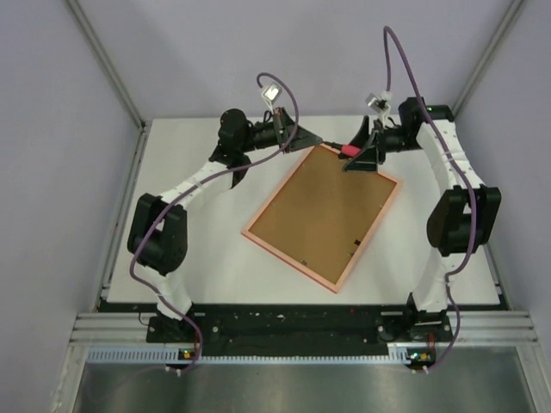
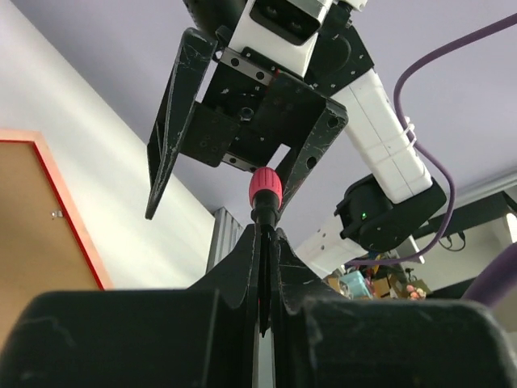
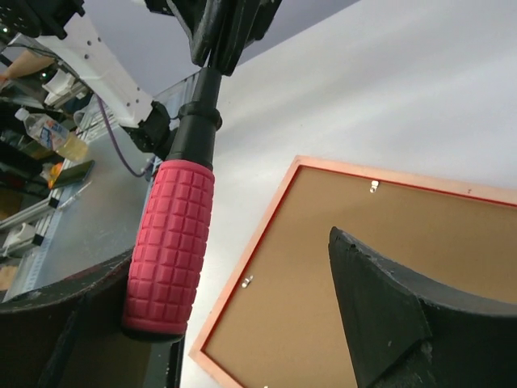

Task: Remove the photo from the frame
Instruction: Adjust the screwdriver, then release the photo frame item from the photo frame.

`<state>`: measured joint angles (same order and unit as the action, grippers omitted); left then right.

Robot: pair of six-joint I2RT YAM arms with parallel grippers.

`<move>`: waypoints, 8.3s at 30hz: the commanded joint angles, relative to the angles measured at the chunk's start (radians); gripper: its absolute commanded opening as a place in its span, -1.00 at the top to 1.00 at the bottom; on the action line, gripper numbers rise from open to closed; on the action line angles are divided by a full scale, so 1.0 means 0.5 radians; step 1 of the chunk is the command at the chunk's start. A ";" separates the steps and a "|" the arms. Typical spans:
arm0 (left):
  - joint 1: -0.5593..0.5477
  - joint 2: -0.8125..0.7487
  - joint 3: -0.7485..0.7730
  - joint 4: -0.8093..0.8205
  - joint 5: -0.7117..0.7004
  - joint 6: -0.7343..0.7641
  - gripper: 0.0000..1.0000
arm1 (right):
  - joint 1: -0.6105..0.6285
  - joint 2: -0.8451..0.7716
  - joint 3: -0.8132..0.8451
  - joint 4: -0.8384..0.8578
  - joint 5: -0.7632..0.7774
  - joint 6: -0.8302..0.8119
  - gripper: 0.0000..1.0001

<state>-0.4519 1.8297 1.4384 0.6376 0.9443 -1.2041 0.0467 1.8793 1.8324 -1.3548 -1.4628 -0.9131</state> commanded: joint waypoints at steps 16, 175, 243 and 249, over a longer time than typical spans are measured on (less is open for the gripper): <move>-0.053 0.050 -0.051 0.627 -0.045 -0.261 1.00 | 0.146 0.015 0.357 -0.300 -0.385 0.028 0.10; -0.330 0.399 0.378 -2.180 -2.091 2.672 -0.82 | 0.419 0.150 -0.275 -0.300 3.374 0.301 1.00; -0.078 0.485 0.271 -2.463 -1.637 2.733 -0.07 | 0.296 0.086 -0.364 -0.303 3.042 -0.088 1.00; -0.038 0.547 0.292 -2.401 -1.711 2.709 -0.04 | 0.296 0.067 -0.394 -0.303 3.045 -0.091 1.00</move>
<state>-0.4850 2.0712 1.5551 -0.5789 0.0639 0.1623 0.1951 1.9202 1.6188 -1.3506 0.0910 -0.9424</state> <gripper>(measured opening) 0.534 0.260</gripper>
